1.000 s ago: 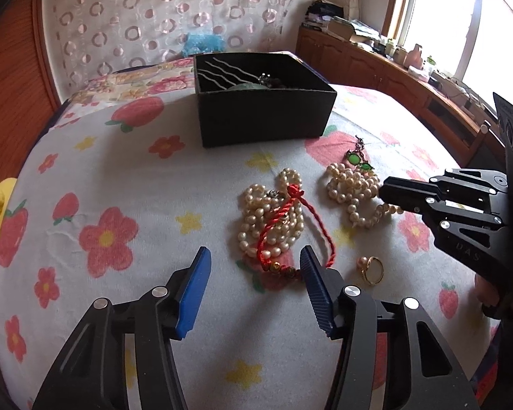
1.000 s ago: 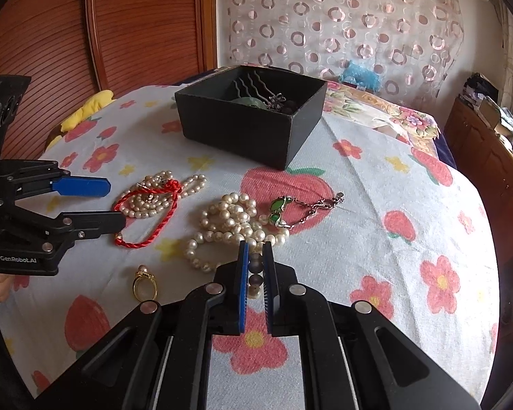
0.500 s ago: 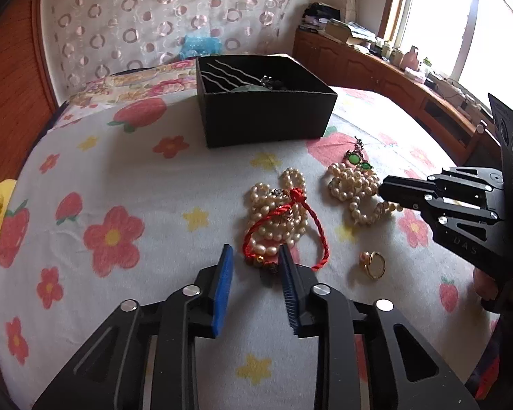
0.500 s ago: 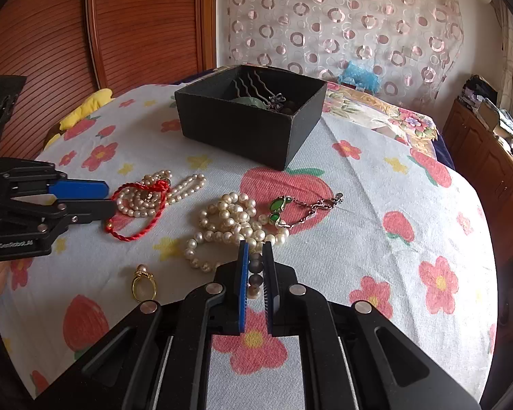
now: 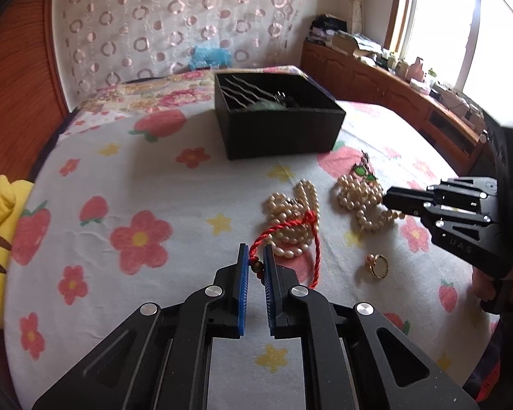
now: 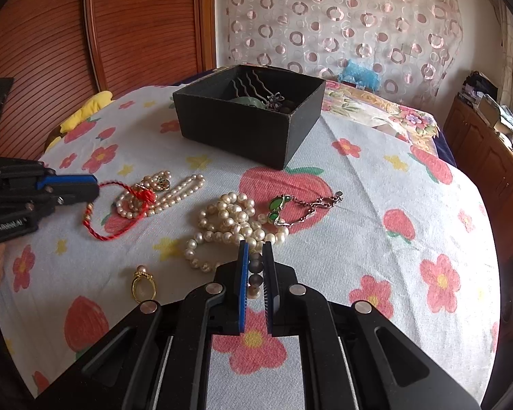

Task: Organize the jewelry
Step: 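Grasp the red-string necklace with the left tool while right grasps a pearl strand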

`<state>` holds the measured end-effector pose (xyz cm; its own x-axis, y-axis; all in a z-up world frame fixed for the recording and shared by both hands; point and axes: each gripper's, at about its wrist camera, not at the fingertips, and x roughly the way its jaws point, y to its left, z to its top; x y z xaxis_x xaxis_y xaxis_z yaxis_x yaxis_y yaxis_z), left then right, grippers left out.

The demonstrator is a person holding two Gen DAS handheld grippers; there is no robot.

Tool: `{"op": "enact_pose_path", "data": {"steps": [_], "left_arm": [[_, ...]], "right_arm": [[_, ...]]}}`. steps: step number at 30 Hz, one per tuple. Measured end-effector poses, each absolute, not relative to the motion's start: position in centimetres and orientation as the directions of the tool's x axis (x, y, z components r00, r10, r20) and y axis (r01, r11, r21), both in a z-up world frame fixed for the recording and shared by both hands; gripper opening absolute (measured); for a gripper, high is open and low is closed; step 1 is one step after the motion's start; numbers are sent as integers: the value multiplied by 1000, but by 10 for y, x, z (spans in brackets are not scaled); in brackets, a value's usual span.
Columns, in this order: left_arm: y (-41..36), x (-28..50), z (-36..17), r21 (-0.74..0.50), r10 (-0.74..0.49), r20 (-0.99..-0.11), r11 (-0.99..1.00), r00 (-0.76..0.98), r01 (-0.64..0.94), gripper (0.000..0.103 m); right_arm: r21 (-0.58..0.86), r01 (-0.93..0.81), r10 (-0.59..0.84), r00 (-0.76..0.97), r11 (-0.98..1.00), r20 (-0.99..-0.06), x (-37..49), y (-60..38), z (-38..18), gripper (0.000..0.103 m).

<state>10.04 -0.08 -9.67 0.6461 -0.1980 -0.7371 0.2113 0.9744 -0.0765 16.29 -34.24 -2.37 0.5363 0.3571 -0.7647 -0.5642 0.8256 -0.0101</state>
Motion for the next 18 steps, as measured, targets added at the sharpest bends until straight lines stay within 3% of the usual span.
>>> {"op": "enact_pose_path", "data": {"steps": [12,18], "left_arm": [[5,83,-52,-68,-218,-651,971,728,230,8],[10,88,-51,-73,-218,-644,972,734,224,8]], "right_arm": [[-1,-582,371,519,813,-770,163,-339,-21,9],[9,-603,417,541,798,-730,158,-337,7,9]]}}
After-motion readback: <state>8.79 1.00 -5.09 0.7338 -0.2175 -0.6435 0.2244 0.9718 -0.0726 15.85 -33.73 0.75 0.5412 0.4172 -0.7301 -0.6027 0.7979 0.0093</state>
